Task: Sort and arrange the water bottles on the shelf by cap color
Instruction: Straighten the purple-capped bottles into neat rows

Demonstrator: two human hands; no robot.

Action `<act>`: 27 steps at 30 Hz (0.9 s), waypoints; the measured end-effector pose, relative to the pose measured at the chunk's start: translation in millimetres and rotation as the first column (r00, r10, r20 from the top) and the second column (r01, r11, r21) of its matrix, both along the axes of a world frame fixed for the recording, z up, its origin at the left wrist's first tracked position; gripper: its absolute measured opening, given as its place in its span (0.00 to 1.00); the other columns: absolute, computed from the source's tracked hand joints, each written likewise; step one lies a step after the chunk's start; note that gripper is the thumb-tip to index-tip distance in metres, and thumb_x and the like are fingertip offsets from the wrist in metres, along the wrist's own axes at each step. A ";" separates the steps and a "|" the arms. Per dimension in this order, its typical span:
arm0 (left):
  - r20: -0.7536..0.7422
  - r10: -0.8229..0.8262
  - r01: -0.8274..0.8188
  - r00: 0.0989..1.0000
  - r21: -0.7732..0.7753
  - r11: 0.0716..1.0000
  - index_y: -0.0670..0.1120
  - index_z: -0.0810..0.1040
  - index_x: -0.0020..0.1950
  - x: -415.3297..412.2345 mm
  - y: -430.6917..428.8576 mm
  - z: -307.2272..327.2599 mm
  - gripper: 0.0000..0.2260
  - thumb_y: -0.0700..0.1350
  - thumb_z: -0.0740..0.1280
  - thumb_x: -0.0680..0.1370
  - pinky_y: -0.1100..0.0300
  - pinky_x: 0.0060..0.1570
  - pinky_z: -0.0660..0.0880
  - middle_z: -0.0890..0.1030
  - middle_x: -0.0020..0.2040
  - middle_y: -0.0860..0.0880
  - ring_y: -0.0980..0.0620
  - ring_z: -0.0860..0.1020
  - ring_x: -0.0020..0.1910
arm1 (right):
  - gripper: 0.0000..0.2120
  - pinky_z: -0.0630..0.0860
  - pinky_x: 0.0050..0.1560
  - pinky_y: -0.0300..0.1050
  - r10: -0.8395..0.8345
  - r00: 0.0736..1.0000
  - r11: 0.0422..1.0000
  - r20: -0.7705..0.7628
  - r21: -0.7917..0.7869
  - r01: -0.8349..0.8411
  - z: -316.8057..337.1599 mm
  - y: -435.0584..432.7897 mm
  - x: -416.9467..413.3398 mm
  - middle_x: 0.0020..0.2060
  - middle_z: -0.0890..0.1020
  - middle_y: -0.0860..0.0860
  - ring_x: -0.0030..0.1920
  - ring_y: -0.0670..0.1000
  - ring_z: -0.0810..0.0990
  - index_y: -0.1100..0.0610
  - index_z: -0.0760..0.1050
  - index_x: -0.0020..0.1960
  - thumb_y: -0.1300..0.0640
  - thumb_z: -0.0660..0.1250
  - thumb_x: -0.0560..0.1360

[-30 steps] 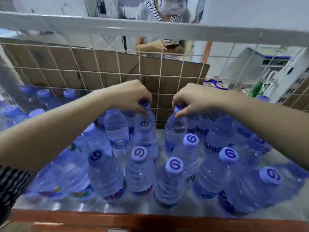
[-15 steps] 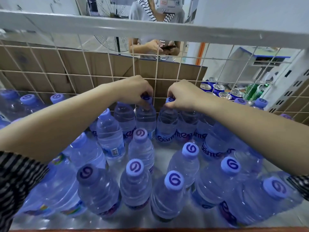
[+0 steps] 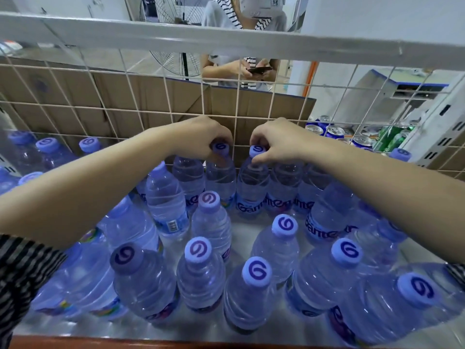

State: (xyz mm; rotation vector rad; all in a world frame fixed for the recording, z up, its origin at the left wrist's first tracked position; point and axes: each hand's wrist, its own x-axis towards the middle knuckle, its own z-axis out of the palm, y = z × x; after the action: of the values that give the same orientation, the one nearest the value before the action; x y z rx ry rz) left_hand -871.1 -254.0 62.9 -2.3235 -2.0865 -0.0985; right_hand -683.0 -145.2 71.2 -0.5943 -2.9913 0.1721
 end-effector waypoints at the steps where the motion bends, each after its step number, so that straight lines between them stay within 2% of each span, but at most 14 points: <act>1: 0.005 -0.023 0.023 1.000 -0.018 1.000 0.51 0.80 0.57 0.1 -0.9 1.9 0.19 0.59 0.73 0.72 0.59 0.45 0.68 0.81 0.46 0.52 0.51 0.74 0.43 | 0.16 0.78 0.47 0.47 0.007 1.000 1.000 -0.002 -0.003 -0.007 0.6 0.0 0.5 0.44 0.80 0.50 0.45 0.51 0.79 0.56 0.80 0.53 0.49 0.75 0.70; 3: -0.032 -0.029 0.029 0.999 -0.013 0.999 0.50 0.80 0.57 0.4 -0.3 3.9 0.18 0.58 0.73 0.72 0.60 0.44 0.67 0.82 0.48 0.51 0.51 0.74 0.43 | 0.15 0.79 0.47 0.49 0.011 1.000 1.000 -0.001 0.022 -0.011 1.9 1.2 1.0 0.43 0.82 0.52 0.44 0.53 0.80 0.58 0.82 0.51 0.49 0.75 0.70; 6: -0.082 0.012 -0.010 0.997 0.027 1.000 0.47 0.81 0.52 0.4 2.0 0.3 0.19 0.61 0.72 0.72 0.56 0.41 0.69 0.81 0.43 0.48 0.47 0.75 0.42 | 0.15 0.79 0.44 0.49 -0.010 1.000 0.998 -0.018 0.067 0.012 0.4 3.2 0.0 0.42 0.83 0.55 0.42 0.54 0.80 0.60 0.82 0.49 0.48 0.74 0.71; 9: -0.140 0.117 -0.108 0.983 0.070 0.992 0.47 0.74 0.42 3.1 2.3 -6.4 0.22 0.67 0.68 0.70 0.54 0.35 0.68 0.75 0.35 0.49 0.43 0.74 0.39 | 0.15 0.78 0.44 0.48 -0.015 0.999 0.998 -0.051 0.065 0.019 -3.0 3.1 -1.0 0.43 0.83 0.55 0.42 0.54 0.79 0.59 0.81 0.49 0.48 0.74 0.71; 11: -0.149 0.153 -0.144 0.977 0.067 0.987 0.50 0.71 0.40 5.1 2.1 -6.8 0.22 0.69 0.67 0.69 0.56 0.33 0.65 0.71 0.33 0.52 0.45 0.72 0.37 | 0.16 0.78 0.43 0.47 -0.018 0.998 0.998 -0.054 0.051 0.020 -3.9 3.8 -1.7 0.43 0.82 0.54 0.43 0.54 0.79 0.59 0.81 0.50 0.48 0.74 0.70; 12: -0.104 0.131 -0.128 0.986 0.037 0.991 0.51 0.73 0.42 4.2 2.3 -5.1 0.21 0.69 0.68 0.69 0.56 0.35 0.66 0.73 0.35 0.52 0.46 0.73 0.38 | 0.16 0.77 0.43 0.47 -0.025 0.998 0.999 -0.054 0.036 0.027 -3.9 4.6 -1.9 0.43 0.82 0.54 0.43 0.53 0.79 0.59 0.81 0.50 0.47 0.75 0.70; 14: 0.009 0.062 -0.061 0.998 -0.022 0.998 0.51 0.80 0.52 0.0 0.6 -0.2 0.19 0.63 0.72 0.70 0.59 0.42 0.68 0.79 0.42 0.54 0.50 0.74 0.42 | 0.17 0.76 0.42 0.45 -0.040 0.998 0.999 -0.058 0.002 0.040 -4.7 6.3 -1.7 0.43 0.82 0.53 0.43 0.53 0.79 0.58 0.81 0.50 0.47 0.75 0.69; 16: 0.042 0.018 -0.018 0.999 0.004 1.000 0.52 0.81 0.58 -2.1 -1.1 1.9 0.19 0.58 0.74 0.71 0.61 0.45 0.66 0.80 0.46 0.54 0.52 0.74 0.43 | 0.18 0.77 0.43 0.44 -0.041 0.997 0.999 -0.066 -0.014 0.041 -5.5 7.1 -1.1 0.43 0.82 0.52 0.43 0.52 0.80 0.58 0.81 0.52 0.47 0.75 0.69; 19: -0.007 0.027 -0.026 1.000 0.090 0.996 0.48 0.82 0.53 0.8 1.5 -2.5 0.18 0.60 0.72 0.71 0.56 0.43 0.71 0.82 0.43 0.50 0.47 0.76 0.42 | 0.18 0.77 0.44 0.46 -0.031 0.997 0.999 -0.076 -0.008 0.031 -6.1 7.6 0.9 0.45 0.83 0.53 0.43 0.52 0.80 0.58 0.81 0.53 0.46 0.75 0.70; 24: -0.011 0.109 -0.108 0.994 0.049 0.993 0.47 0.81 0.55 5.9 -2.4 -1.9 0.21 0.62 0.72 0.71 0.54 0.44 0.73 0.80 0.43 0.49 0.47 0.75 0.42 | 0.19 0.78 0.46 0.46 -0.017 0.999 1.000 -0.038 -0.020 0.016 -3.2 6.6 5.5 0.48 0.83 0.53 0.46 0.52 0.80 0.58 0.81 0.55 0.46 0.74 0.71; 27: -0.161 0.134 -0.136 0.978 -0.004 0.991 0.49 0.80 0.57 11.6 -4.9 6.9 0.23 0.65 0.68 0.72 0.51 0.46 0.77 0.81 0.47 0.47 0.44 0.77 0.45 | 0.18 0.75 0.41 0.42 -0.022 0.999 1.000 -0.024 -0.004 0.022 13.3 4.8 13.9 0.45 0.84 0.50 0.42 0.49 0.81 0.56 0.81 0.55 0.44 0.73 0.72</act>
State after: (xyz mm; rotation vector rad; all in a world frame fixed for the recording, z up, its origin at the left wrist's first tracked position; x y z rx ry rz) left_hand -859.5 -258.9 69.8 -2.1106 -2.1630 0.1028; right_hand -669.1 -140.3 84.5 -0.6209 -2.9610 0.1827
